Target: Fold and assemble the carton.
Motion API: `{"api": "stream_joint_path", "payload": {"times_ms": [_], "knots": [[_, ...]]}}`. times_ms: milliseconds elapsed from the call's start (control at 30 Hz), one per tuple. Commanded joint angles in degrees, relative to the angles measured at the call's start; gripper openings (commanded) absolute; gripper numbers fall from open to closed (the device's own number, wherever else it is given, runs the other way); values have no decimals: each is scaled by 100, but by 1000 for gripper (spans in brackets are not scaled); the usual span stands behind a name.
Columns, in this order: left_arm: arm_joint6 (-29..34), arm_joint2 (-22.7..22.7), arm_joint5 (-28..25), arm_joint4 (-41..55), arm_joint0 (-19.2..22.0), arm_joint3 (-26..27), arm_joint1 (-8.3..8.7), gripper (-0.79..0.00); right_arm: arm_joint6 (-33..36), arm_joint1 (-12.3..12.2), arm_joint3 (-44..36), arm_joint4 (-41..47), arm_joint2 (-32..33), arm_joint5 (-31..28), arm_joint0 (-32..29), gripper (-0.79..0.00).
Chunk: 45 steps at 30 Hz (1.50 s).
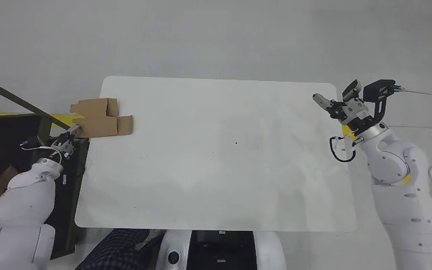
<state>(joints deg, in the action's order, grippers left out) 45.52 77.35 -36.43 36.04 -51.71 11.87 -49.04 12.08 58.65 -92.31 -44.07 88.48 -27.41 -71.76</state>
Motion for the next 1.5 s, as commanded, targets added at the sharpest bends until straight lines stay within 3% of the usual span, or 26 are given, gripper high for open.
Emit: {"api": "stream_joint_path", "payload": {"times_ms": [0,67,100,567,867,1033,1200,1467], "knots": [[99,39,29,59,24,0,-5,-625,0,0,0,0,0,0,0,0],[236,96,84,162,43,-5,-8,-763,0,0,0,0,0,0,0,0],[314,131,124,228,55,-6,-8,-785,0,0,0,0,0,0,0,0],[1642,775,533,1159,267,242,184,-785,0,0,0,0,0,0,0,0],[2328,786,684,1172,382,953,144,-785,0,0,0,0,0,0,0,0],[2424,594,711,1113,207,1496,6,-785,0,0,0,0,0,0,0,0],[2550,362,845,1176,-204,2387,-134,-785,0,0,0,0,0,0,0,0],[1850,137,1102,993,-1029,4071,-237,-785,0,0,0,0,0,0,0,0]]}}
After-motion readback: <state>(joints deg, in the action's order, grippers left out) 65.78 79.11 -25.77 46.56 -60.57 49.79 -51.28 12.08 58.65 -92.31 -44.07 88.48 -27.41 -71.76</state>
